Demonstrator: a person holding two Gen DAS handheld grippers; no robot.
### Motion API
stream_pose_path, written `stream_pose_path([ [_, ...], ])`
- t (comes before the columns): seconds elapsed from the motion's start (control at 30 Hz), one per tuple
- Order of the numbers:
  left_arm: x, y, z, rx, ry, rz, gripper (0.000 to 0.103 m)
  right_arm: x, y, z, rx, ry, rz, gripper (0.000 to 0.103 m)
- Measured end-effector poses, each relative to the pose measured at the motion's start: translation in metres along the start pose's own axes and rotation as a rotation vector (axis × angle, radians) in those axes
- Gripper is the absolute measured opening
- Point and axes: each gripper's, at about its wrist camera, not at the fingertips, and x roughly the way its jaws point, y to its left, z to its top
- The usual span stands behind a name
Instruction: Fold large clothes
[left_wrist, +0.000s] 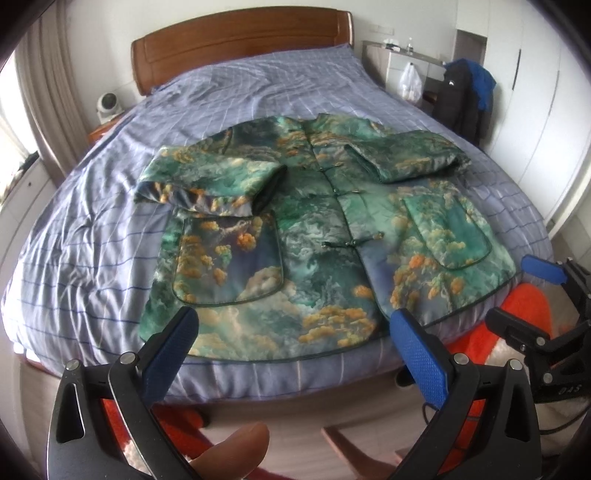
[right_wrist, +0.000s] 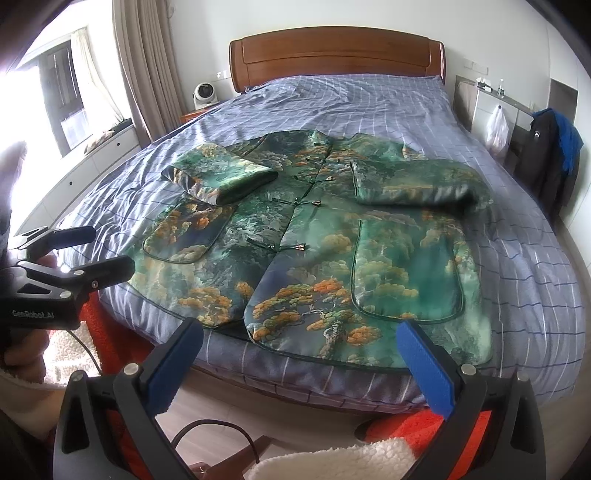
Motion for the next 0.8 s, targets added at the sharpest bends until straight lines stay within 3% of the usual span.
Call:
stream_pose_path([
  [0.8, 0.0004, -0.0096, -0.0046, 0.021, -0.006, 0.001, 0.103, 0.0022, 0.0056, -0.0005, -0.012, 0.0, 0.005, 0.103],
])
